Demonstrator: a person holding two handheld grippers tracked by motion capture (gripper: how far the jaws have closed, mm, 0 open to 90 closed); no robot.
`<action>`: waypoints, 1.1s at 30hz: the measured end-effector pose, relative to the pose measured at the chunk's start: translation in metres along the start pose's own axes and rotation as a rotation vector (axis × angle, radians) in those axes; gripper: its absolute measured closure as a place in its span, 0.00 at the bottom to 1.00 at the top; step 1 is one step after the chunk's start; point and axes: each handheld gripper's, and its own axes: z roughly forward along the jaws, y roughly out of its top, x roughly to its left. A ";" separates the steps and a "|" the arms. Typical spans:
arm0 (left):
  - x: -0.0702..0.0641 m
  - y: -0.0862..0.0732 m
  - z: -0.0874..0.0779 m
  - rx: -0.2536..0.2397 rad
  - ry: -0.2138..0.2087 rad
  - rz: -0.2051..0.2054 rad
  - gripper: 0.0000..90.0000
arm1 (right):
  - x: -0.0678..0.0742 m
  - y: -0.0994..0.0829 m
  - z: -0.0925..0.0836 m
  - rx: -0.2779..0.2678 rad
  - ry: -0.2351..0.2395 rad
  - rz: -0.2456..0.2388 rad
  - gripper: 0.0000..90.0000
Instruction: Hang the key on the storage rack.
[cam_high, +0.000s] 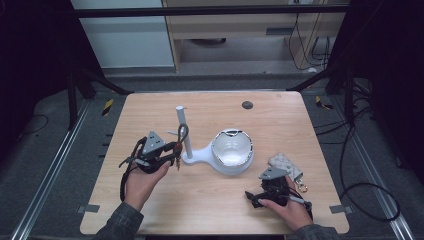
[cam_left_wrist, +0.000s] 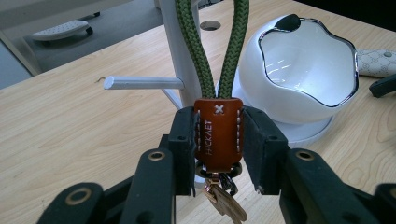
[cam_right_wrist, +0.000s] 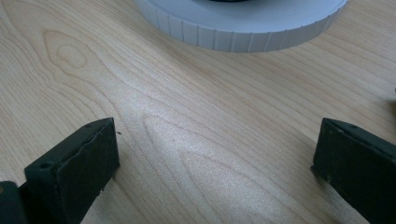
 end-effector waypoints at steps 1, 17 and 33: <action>0.000 0.000 0.000 0.001 -0.001 0.000 0.73 | 0.000 0.000 0.000 0.002 0.000 0.000 0.00; 0.001 0.000 0.007 0.010 -0.008 -0.021 0.72 | 0.000 0.000 0.000 0.002 0.000 0.003 0.00; 0.004 0.002 0.012 -0.005 0.003 -0.043 0.72 | 0.000 0.000 0.000 0.003 0.000 0.004 0.00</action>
